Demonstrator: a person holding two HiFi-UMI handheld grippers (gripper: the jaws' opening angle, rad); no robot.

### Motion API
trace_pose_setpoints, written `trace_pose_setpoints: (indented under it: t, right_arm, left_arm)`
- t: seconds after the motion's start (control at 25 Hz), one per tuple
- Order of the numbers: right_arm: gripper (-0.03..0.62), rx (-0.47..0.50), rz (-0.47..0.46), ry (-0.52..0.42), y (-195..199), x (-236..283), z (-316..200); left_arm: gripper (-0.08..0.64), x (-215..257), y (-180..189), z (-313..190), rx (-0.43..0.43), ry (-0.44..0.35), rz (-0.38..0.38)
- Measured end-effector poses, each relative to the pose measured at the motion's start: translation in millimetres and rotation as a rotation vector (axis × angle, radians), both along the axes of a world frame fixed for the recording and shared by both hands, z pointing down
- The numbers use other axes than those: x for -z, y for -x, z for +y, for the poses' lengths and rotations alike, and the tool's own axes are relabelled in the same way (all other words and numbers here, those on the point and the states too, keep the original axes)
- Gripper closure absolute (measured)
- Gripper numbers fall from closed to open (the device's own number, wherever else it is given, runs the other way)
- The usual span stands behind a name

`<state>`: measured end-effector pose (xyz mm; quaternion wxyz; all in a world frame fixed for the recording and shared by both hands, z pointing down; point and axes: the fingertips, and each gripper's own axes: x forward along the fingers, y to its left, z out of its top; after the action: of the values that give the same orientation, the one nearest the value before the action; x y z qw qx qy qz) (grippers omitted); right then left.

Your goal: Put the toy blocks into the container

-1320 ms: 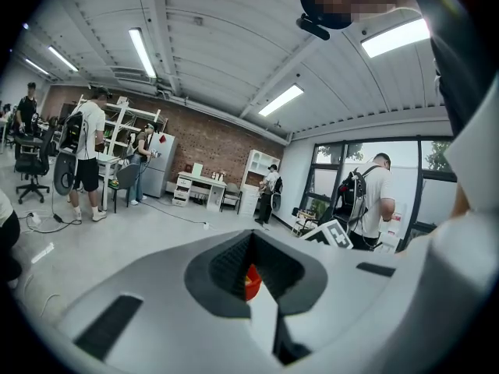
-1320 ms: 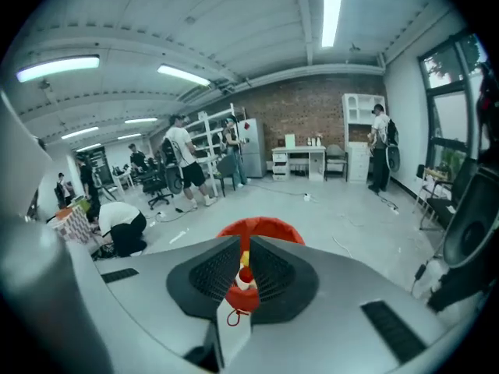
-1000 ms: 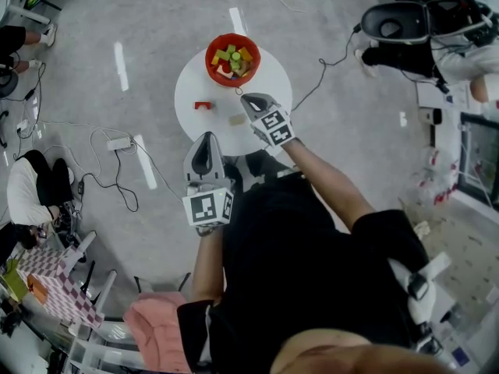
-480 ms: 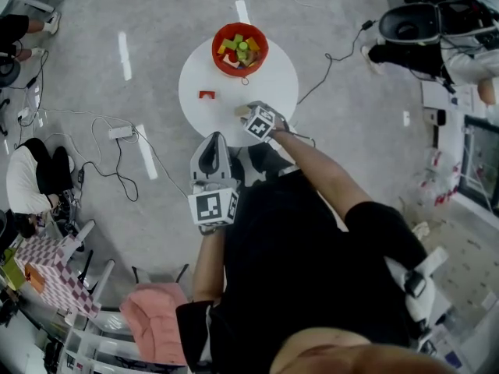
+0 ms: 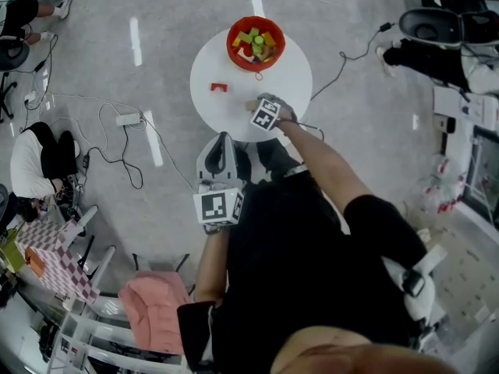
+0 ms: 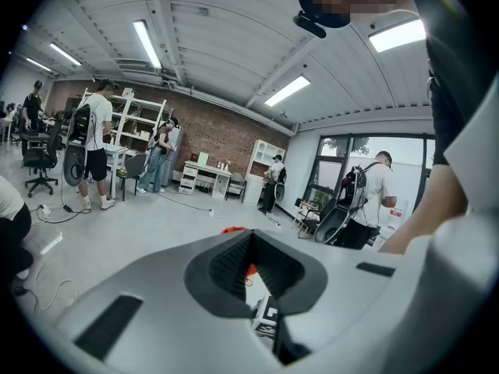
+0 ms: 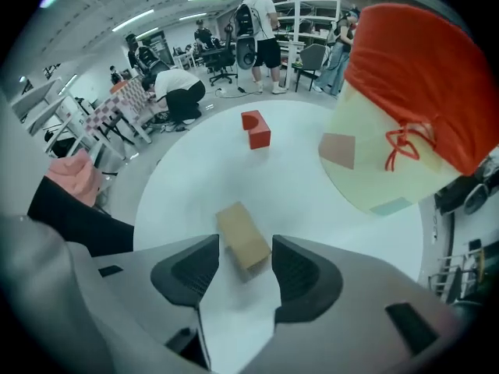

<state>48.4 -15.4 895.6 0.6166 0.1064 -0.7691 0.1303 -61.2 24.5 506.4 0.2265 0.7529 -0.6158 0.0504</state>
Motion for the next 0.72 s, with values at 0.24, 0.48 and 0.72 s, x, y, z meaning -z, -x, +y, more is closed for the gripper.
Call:
trace_pose_setpoints:
  t: [0.24,0.48,0.72]
  right_arm:
    - [0.453,-0.007,0.029,-0.021,-6,-4,2]
    - [0.46,-0.072,-0.039,-0.016,4,32,-3]
    - [0.46,-0.13,-0.275,-0.101,32,124,-25]
  left_arm:
    - [0.561,5,4,-8,0.014,-0.011,0.016]
    - [0.561,8,8,-14,0.02,-0.023,0.026]
    - [0.561,11,10,-20,0.002,-0.054,0.0]
